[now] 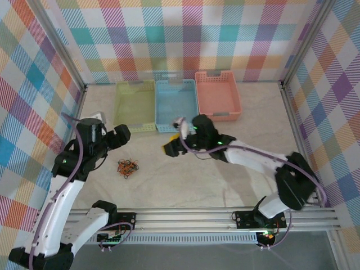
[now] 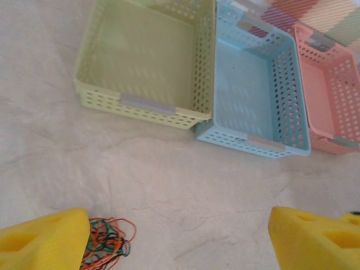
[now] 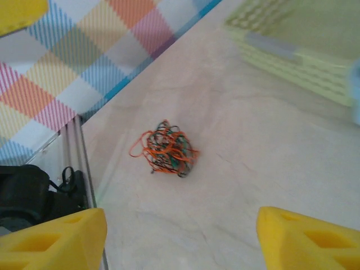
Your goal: Untangle the cables
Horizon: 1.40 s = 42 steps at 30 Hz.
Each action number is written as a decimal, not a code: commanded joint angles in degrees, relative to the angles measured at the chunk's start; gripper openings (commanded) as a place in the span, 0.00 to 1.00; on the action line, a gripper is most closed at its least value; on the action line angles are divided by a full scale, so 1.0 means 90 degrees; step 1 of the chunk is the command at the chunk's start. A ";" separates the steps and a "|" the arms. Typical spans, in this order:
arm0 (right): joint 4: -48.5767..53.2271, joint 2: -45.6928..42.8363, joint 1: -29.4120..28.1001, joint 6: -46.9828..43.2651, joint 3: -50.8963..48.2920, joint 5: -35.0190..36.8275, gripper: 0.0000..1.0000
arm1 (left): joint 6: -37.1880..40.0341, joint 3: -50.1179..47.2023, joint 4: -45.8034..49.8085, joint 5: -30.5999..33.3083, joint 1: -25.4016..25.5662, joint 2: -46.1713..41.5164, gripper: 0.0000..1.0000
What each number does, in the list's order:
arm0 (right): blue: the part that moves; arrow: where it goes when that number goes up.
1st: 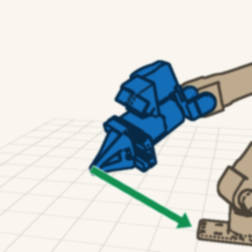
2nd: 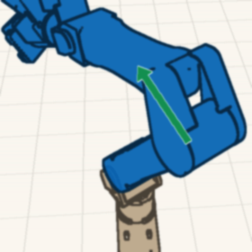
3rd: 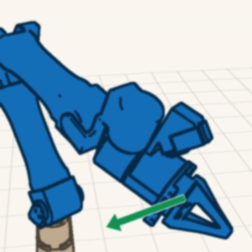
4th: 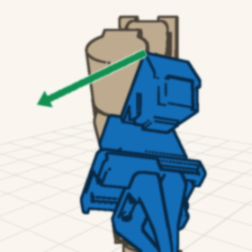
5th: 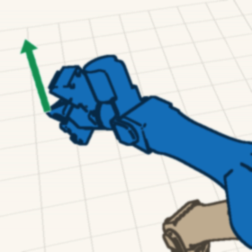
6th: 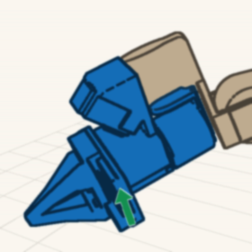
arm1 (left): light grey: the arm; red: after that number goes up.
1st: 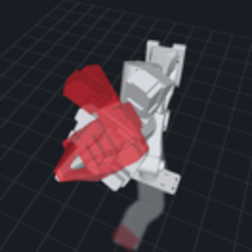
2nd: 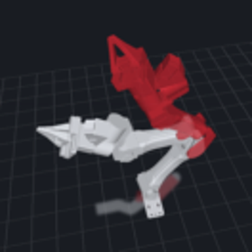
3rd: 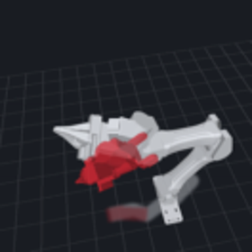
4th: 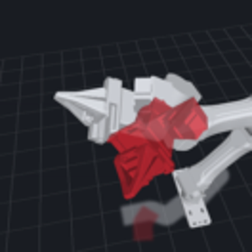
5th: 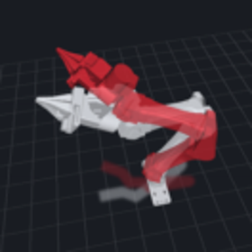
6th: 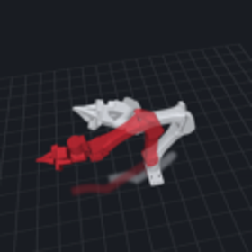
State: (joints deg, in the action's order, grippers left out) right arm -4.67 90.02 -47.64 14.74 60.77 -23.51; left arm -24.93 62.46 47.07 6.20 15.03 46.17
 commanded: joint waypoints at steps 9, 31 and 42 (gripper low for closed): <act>0.3173 0.3322 -0.0708 0.0120 0.4142 -0.0761 0.69 | 0.0202 0.0121 0.0670 0.0946 -0.0076 -0.0766 0.86; 0.5193 0.6336 -0.0954 0.2076 0.7764 -0.1185 0.55 | 0.0289 -0.0051 0.0556 0.0605 -0.0073 -0.1019 0.86; 0.5270 0.6356 -0.0974 0.2008 0.7834 -0.1221 0.09 | 0.0278 -0.0230 0.0484 0.0455 -0.0069 -0.1048 0.86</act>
State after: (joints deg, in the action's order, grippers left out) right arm 41.28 147.24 -55.96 33.12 129.99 -33.32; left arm -23.07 61.10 52.40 11.31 14.85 37.30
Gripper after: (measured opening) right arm 0.118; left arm 0.864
